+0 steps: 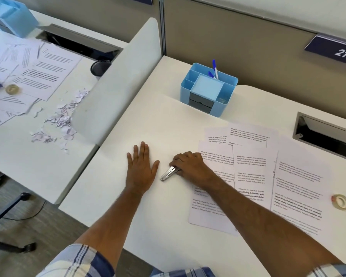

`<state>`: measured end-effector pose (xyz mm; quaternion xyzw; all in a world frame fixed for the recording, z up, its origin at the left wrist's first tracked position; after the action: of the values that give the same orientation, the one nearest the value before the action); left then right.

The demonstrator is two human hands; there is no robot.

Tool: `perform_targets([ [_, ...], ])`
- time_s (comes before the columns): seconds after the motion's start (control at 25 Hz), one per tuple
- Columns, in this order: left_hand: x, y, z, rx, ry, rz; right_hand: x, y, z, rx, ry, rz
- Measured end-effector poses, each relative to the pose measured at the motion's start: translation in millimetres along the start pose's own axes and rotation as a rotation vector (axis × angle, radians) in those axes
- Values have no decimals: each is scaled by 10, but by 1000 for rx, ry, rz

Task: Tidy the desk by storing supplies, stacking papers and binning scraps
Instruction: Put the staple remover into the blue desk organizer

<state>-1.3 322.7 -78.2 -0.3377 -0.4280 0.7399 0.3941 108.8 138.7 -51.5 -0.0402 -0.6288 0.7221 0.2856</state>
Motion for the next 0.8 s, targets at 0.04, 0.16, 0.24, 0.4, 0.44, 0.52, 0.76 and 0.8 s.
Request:
perform_targets([
  [0.04,-19,-4,-32,-2,0,-5,-27,-8,6,-1,4,-1],
  [0.16,-54,-11,-92,-41,2,-3,-170,-128,24,-12,48,-68],
  [0.24,-66,0,-98,-78,3,0,-306,-316,26,-22,74,-162],
  [0.4,-76,9,-81,-115,-3,-1,-616,-883,-137,-147,118,-334],
  [0.44,-76,9,-77,-121,-2,0,-681,-1048,-207,-201,126,-391],
  [0.52,-78,4,-77,-126,-5,4,-777,-1389,-375,-292,156,-524],
  [0.76,-74,-18,-72,-117,-12,11,-1121,-2125,-1023,-493,273,-613],
  [0.8,-76,-21,-73,-115,-14,13,-1170,-2184,-1125,-490,281,-584],
])
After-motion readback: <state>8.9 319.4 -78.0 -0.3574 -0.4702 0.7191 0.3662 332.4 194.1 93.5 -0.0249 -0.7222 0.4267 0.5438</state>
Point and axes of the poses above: each hand's wrist, its own z-axis away from the middle knuckle, its own y-axis out of the palm, x = y × z, the point moved 3 cm from there along -z, towards the middle knuckle, and after that the axes turned 13 degrees about x, right-handed, at the moved point
